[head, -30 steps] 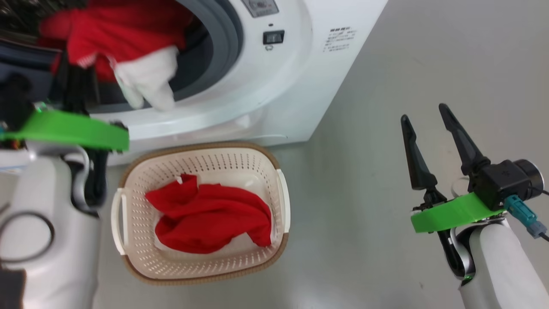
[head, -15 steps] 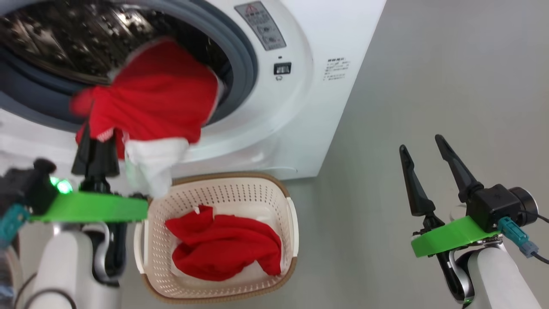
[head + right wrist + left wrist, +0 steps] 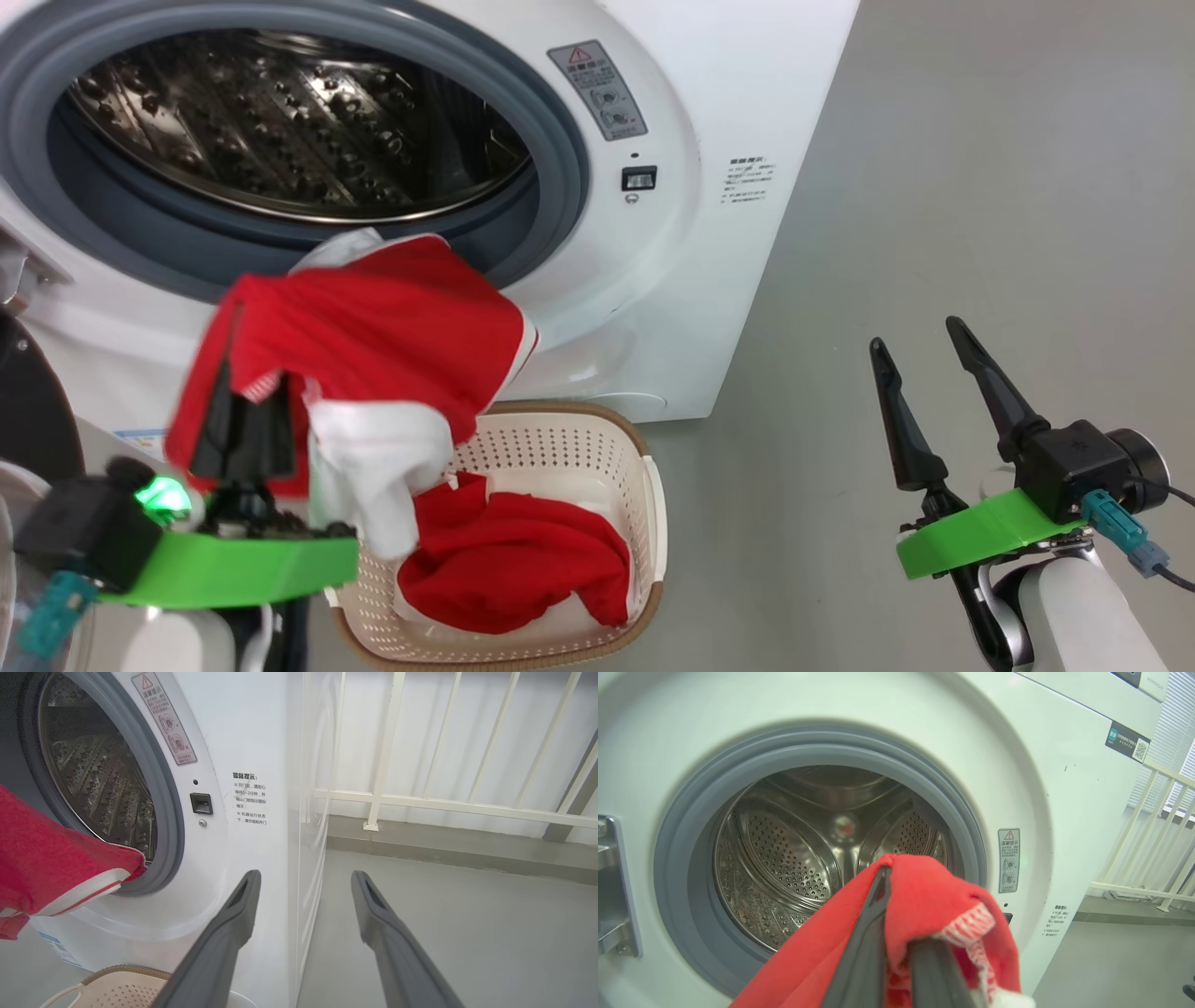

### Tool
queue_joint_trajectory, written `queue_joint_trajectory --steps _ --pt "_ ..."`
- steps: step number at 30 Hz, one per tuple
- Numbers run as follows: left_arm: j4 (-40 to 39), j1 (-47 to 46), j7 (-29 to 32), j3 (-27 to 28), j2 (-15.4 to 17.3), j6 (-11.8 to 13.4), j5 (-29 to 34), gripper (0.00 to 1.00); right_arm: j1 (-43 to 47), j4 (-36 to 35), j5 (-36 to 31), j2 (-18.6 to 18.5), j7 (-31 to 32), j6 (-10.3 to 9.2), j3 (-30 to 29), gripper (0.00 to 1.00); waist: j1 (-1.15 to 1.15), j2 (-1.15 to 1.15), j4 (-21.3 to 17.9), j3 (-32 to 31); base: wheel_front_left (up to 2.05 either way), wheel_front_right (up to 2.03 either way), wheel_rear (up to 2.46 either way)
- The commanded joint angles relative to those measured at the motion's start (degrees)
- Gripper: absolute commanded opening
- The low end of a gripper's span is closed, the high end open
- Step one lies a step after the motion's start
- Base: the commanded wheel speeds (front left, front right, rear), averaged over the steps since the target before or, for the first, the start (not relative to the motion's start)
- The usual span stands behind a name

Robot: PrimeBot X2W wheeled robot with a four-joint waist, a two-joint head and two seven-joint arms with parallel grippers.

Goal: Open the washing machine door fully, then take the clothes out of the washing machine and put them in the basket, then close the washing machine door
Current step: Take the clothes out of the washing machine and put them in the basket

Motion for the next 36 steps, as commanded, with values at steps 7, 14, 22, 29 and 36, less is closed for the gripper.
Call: queue_joint_trajectory --steps 7,14,22,29,36 --pt "4.7 0.2 -0.4 -0.6 0.5 0.9 -3.7 0.0 -0.6 -1.7 0.1 0.0 -0.4 0.36 1.3 1.0 0.0 0.0 0.3 2.3 0.0 0.0 0.0" --pt "18.3 -4.9 -0.4 -3.0 0.4 0.1 -7.3 0.0 -2.2 -1.7 -0.4 0.0 -0.4 0.36 1.4 1.0 0.0 0.0 -0.1 5.6 0.0 0.0 0.0" --pt "33.8 -12.0 -0.4 -3.9 0.3 -1.2 -10.7 0.0 -4.3 -1.9 0.2 0.0 -0.4 0.36 1.8 1.0 0.0 0.0 -2.2 9.5 0.0 0.0 0.0" --pt "48.3 -19.0 -0.4 -3.4 0.4 -1.8 -11.8 0.0 -5.7 -1.9 1.8 0.0 -0.4 0.36 1.4 1.0 0.0 0.0 -4.1 12.7 0.0 0.0 0.0" --pt "61.0 -25.2 0.5 -5.9 0.9 -1.9 -11.3 0.0 -6.4 -1.9 2.8 0.0 -0.4 0.36 1.7 1.0 0.0 0.0 -6.0 15.3 0.0 0.0 0.0"
